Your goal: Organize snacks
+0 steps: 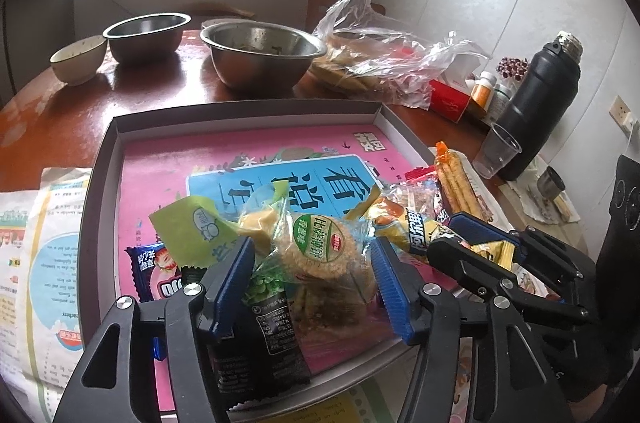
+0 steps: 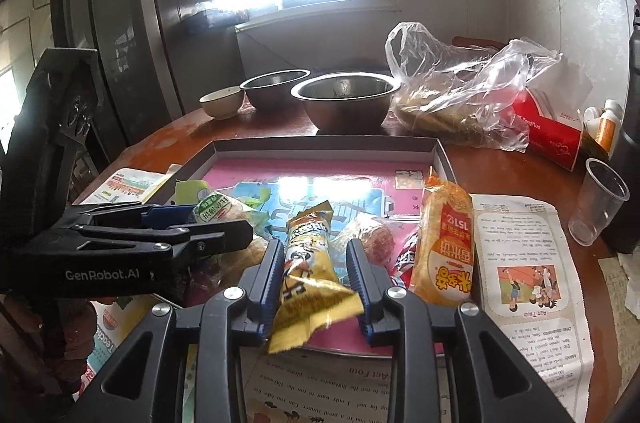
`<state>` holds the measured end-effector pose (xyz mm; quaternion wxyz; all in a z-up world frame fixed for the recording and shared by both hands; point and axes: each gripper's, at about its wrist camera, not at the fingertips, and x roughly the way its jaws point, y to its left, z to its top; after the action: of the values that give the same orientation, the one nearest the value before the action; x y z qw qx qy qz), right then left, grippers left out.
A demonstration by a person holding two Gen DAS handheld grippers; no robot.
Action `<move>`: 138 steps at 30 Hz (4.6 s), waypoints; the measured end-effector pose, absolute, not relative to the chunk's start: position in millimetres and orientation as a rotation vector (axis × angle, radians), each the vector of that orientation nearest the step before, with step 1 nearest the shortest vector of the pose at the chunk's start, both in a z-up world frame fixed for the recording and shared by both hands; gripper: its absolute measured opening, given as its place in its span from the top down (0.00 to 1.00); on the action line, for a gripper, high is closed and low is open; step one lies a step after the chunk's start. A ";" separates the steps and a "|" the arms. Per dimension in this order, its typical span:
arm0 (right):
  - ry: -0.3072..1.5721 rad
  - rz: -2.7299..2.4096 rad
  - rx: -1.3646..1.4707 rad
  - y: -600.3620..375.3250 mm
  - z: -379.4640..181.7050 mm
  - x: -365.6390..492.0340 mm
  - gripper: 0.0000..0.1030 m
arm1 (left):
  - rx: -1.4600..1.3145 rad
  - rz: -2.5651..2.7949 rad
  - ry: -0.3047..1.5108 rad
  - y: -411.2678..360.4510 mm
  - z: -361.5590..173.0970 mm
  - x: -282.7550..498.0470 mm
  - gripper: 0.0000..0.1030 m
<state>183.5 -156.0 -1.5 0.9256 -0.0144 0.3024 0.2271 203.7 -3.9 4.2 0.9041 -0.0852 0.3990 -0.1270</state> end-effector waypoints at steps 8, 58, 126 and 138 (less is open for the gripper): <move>0.619 0.437 -0.028 -159.6 -1.6 183.6 0.64 | -0.168 -0.260 0.823 -4.6 5.8 201.3 0.39; 0.475 0.336 0.030 -190.6 39.1 124.3 0.23 | -0.163 -0.209 0.709 -1.2 56.0 128.0 0.26; 0.543 0.299 0.040 -192.4 -1.6 30.8 0.02 | -0.094 -0.009 0.822 -9.9 -1.3 28.4 0.26; 0.554 0.310 0.037 -187.8 -4.5 30.8 0.02 | -0.094 -0.008 0.831 -12.4 -4.2 29.4 0.26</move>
<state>30.8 -187.8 -4.5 0.9498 0.0180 0.2725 0.1525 29.4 -12.4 -4.2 0.9138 -0.0455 0.4036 -0.0041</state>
